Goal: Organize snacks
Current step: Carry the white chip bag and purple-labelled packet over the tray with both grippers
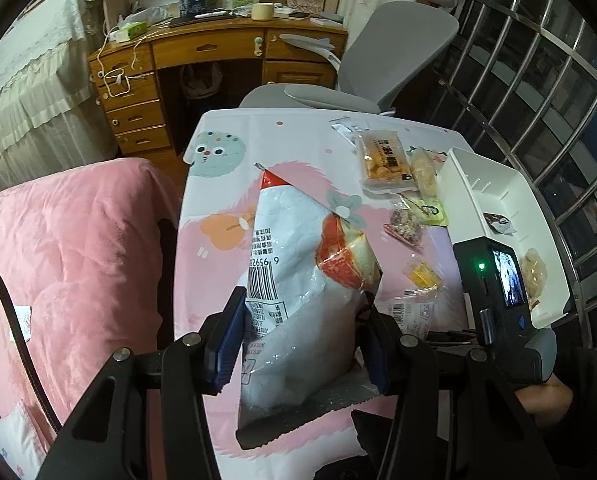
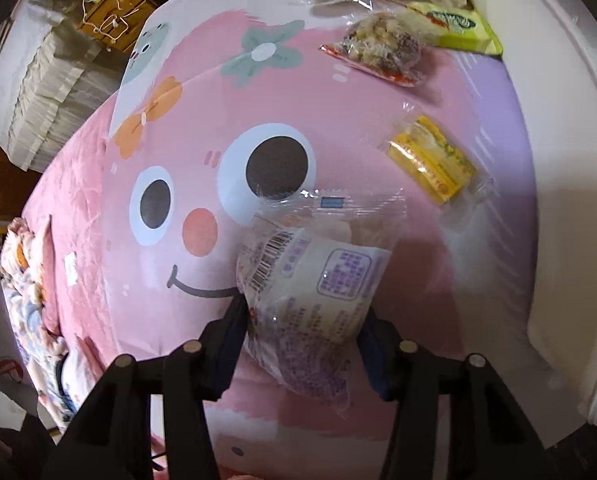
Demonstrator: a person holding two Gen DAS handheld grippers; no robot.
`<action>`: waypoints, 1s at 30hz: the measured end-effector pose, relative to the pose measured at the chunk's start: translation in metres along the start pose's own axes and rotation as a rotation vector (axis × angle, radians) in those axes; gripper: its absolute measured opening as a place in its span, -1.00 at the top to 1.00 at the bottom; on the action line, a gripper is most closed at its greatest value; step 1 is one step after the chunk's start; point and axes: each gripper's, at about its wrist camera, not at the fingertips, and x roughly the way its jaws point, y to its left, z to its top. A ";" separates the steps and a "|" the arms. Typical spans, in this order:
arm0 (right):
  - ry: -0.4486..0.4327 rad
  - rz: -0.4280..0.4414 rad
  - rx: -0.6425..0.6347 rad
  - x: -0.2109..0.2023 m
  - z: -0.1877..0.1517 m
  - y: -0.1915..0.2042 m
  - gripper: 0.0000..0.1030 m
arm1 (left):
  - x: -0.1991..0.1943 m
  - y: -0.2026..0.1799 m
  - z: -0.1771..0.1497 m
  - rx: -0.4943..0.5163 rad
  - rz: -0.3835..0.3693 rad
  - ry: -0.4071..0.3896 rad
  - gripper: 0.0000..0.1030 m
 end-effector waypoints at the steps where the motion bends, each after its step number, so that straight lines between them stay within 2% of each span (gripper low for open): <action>1: -0.005 -0.005 -0.006 -0.002 0.000 0.000 0.05 | 0.000 -0.002 0.000 0.002 -0.003 0.000 0.02; 8: -0.052 -0.017 -0.041 -0.027 -0.011 -0.012 0.08 | -0.010 -0.030 -0.003 0.011 -0.021 -0.012 0.02; 15: -0.232 0.030 -0.159 -0.090 -0.025 -0.032 0.08 | -0.017 -0.076 -0.006 0.015 -0.067 -0.030 0.02; 24: -0.468 0.032 -0.299 -0.164 -0.044 -0.076 0.08 | -0.019 -0.159 -0.002 0.060 -0.128 -0.075 0.01; 27: -0.521 0.011 -0.324 -0.182 -0.046 -0.093 0.07 | -0.016 -0.185 -0.002 0.074 -0.148 -0.082 0.01; 30: -0.578 -0.054 -0.367 -0.196 -0.049 -0.112 0.07 | -0.011 -0.211 -0.003 0.082 -0.174 -0.079 0.01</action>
